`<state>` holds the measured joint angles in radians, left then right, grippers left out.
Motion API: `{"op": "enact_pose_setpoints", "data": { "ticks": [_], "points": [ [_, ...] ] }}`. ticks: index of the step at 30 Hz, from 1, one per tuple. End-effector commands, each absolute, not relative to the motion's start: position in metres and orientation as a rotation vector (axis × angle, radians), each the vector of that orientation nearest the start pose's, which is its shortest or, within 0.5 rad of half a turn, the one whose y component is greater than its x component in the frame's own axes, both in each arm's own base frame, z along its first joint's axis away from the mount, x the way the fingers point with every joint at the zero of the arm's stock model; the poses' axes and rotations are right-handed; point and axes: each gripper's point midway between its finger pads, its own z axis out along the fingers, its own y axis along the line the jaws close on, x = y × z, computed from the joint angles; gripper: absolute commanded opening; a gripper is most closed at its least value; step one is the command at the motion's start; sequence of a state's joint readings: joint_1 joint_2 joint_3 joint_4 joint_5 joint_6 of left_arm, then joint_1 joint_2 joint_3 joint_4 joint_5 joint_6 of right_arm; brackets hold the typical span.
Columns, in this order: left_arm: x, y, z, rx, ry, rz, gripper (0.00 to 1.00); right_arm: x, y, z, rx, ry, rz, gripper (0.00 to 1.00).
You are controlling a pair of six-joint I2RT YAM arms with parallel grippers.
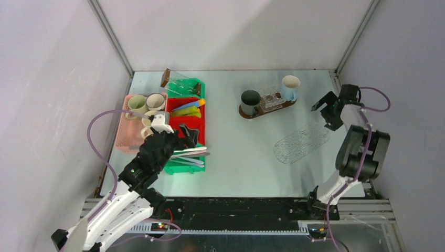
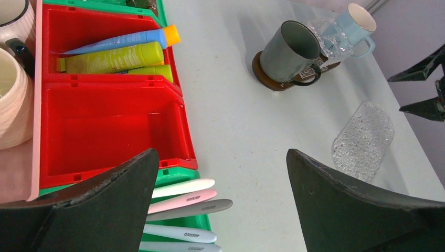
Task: Prepare toiletry sets of a toothbrush and toothpaste on the tray
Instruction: Adjust the tray at the center of the board, then move the tray to the center of the board.
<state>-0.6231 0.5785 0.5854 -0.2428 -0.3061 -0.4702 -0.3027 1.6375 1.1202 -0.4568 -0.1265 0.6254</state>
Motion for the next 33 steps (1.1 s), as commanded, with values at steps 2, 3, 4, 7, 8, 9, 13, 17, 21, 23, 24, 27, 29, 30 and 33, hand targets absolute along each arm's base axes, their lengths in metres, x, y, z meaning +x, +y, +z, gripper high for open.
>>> {"op": "enact_pose_setpoints", "data": {
  "ticks": [2, 3, 4, 7, 8, 9, 13, 17, 21, 23, 24, 27, 29, 30, 33],
  "points": [
    [0.244, -0.126, 0.237, -0.1, 1.794, -0.498, 0.98, 0.433, -0.101, 0.089, 1.042, 2.279, 0.329, 1.0],
    [0.243, -0.126, 0.237, -0.102, 1.796, -0.495, 0.98, 0.439, -0.106, 0.083, 1.048, 2.29, 0.33, 1.0],
    [0.243, -0.125, 0.236, -0.102, 1.797, -0.494, 0.98, 0.439, -0.11, 0.079, 1.061, 2.301, 0.327, 1.0],
    [0.244, -0.124, 0.236, -0.106, 1.798, -0.49, 0.98, 0.449, -0.118, 0.063, 1.064, 2.342, 0.323, 1.0],
    [0.244, -0.124, 0.236, -0.107, 1.798, -0.489, 0.98, 0.448, -0.12, 0.058, 1.07, 2.36, 0.319, 1.0],
    [0.244, -0.124, 0.236, -0.108, 1.799, -0.487, 0.98, 0.45, -0.123, 0.053, 1.066, 2.382, 0.309, 1.0],
    [0.245, -0.125, 0.235, -0.106, 1.804, -0.484, 0.98, 0.447, -0.124, 0.033, 1.082, 2.451, 0.315, 1.0],
    [0.247, -0.126, 0.236, -0.103, 1.803, -0.485, 0.99, 0.434, -0.116, 0.022, 1.11, 2.483, 0.344, 1.0],
    [0.248, -0.127, 0.236, -0.099, 1.801, -0.485, 0.98, 0.414, -0.104, 0.016, 1.164, 2.508, 0.367, 1.0],
    [0.248, -0.126, 0.235, -0.099, 1.8, -0.483, 0.98, 0.402, -0.097, 0.015, 1.188, 2.532, 0.363, 1.0],
    [0.248, -0.126, 0.236, -0.097, 1.796, -0.483, 0.98, 0.394, -0.093, 0.016, 1.2, 2.546, 0.353, 1.0],
    [0.247, -0.125, 0.236, -0.094, 1.79, -0.482, 0.98, 0.376, -0.082, 0.016, 1.227, 2.565, 0.344, 1.0],
    [0.247, -0.123, 0.236, -0.096, 1.786, -0.478, 0.98, 0.366, -0.073, 0.022, 1.252, 2.558, 0.347, 1.0],
    [0.247, -0.122, 0.235, -0.095, 1.785, -0.476, 0.98, 0.357, -0.067, 0.017, 1.268, 2.578, 0.344, 1.0],
    [0.246, -0.12, 0.236, -0.096, 1.778, -0.474, 0.99, 0.338, -0.047, 0.015, 1.321, 2.575, 0.373, 1.0]
  ]
}}
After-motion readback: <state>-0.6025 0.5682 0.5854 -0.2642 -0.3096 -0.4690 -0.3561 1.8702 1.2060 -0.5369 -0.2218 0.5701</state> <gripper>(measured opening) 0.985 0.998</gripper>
